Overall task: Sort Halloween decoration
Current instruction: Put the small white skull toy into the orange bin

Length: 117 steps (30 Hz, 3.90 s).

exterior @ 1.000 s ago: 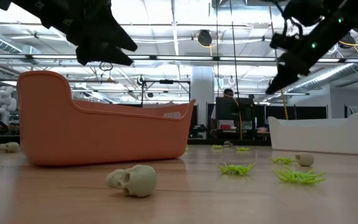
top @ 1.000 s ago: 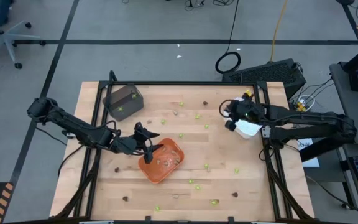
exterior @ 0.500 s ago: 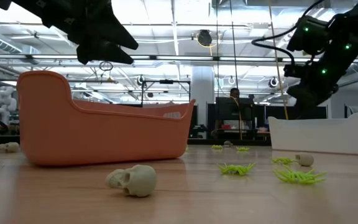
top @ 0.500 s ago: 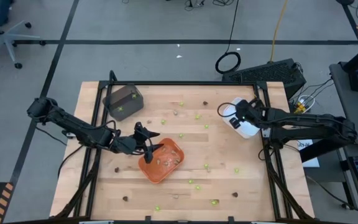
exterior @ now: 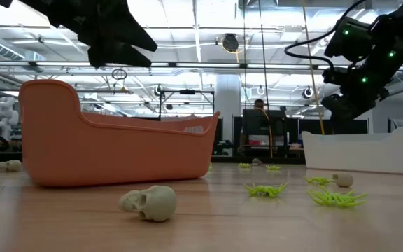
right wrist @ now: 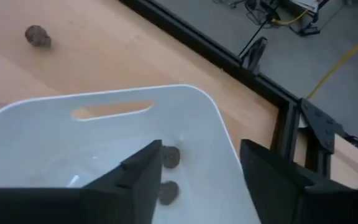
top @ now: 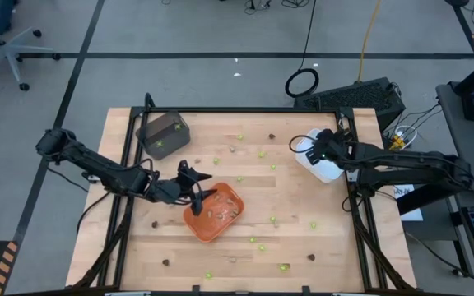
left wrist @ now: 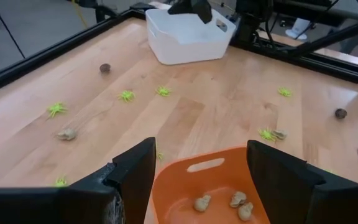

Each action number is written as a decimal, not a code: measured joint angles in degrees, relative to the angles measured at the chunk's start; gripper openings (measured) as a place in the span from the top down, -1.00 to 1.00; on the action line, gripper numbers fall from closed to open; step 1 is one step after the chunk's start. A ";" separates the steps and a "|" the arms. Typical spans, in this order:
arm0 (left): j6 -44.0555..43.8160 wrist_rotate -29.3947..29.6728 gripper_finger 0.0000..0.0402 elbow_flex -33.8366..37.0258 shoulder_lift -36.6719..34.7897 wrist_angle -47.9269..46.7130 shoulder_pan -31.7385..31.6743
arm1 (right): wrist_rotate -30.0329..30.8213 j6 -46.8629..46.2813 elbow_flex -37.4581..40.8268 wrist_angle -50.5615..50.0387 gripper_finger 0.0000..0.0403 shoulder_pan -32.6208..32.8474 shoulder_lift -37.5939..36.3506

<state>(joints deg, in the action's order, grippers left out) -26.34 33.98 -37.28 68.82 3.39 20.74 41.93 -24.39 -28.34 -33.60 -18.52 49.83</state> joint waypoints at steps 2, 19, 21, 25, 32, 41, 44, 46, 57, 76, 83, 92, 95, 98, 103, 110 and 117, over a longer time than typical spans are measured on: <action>0.19 0.00 -0.24 -0.95 0.00 -1.41 0.68 | -1.07 0.05 0.00 0.68 -0.12 0.56 -1.30; -12.05 7.76 -0.24 -9.09 -0.04 -29.36 18.09 | -16.61 8.20 -0.04 25.61 -0.21 25.44 -9.17; -14.06 7.82 -0.24 -9.11 -0.04 -31.56 20.83 | -16.62 8.80 -0.03 28.09 -0.21 29.17 -6.86; -20.47 7.80 -0.24 -9.11 -0.04 -36.93 26.19 | -16.58 9.03 -0.04 35.46 -0.21 36.05 0.38; -35.38 6.99 -0.24 -9.11 0.08 -48.85 32.84 | -16.54 9.07 -0.04 50.94 -0.20 45.92 16.53; -48.08 3.76 -0.24 -5.41 4.26 -56.53 34.40 | -14.94 8.87 -0.04 64.16 -0.20 54.88 28.57; -51.07 3.54 -0.24 -3.97 6.83 -56.45 34.40 | -14.97 8.75 -0.04 64.08 -0.20 56.50 29.53; -53.00 3.56 -0.24 -3.05 8.79 -56.51 34.36 | -14.95 8.77 -0.04 63.94 -0.20 56.88 29.50; -55.99 6.61 -0.18 5.17 14.19 -48.37 34.35 | -14.92 8.79 -0.04 63.80 -0.20 56.91 29.50; -60.36 6.46 0.36 13.84 13.62 -35.18 34.42 | -14.92 9.06 -0.04 63.63 -0.20 56.92 29.50; -59.81 7.62 0.93 13.90 13.74 -35.26 34.42 | -14.92 9.06 -0.04 63.62 -0.20 56.92 29.50; -61.32 16.98 0.96 13.75 13.90 -34.06 34.40 | -14.84 9.54 -0.04 63.60 -0.20 56.89 29.50; -62.21 24.53 0.96 12.68 13.89 -33.96 34.41 | -14.74 9.65 -0.04 63.62 -0.20 56.89 29.50; -61.80 31.63 0.97 11.34 13.86 -33.94 34.42 | -14.73 9.65 -0.04 63.62 -0.20 56.89 29.50; -61.55 41.21 0.97 8.42 13.84 -33.84 34.42 | -14.71 9.73 -0.04 63.62 -0.20 56.89 29.50; -54.00 44.62 0.98 2.05 13.84 -33.51 34.42 | -14.70 10.13 -0.04 63.64 -0.20 56.89 29.50; -37.30 46.57 0.97 -5.69 13.79 -26.17 34.42 | -14.69 10.32 -0.04 63.64 -0.20 56.89 29.50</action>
<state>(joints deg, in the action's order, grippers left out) -63.64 80.55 -42.97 82.61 -22.78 55.16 27.24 -14.06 -28.38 30.04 38.37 79.33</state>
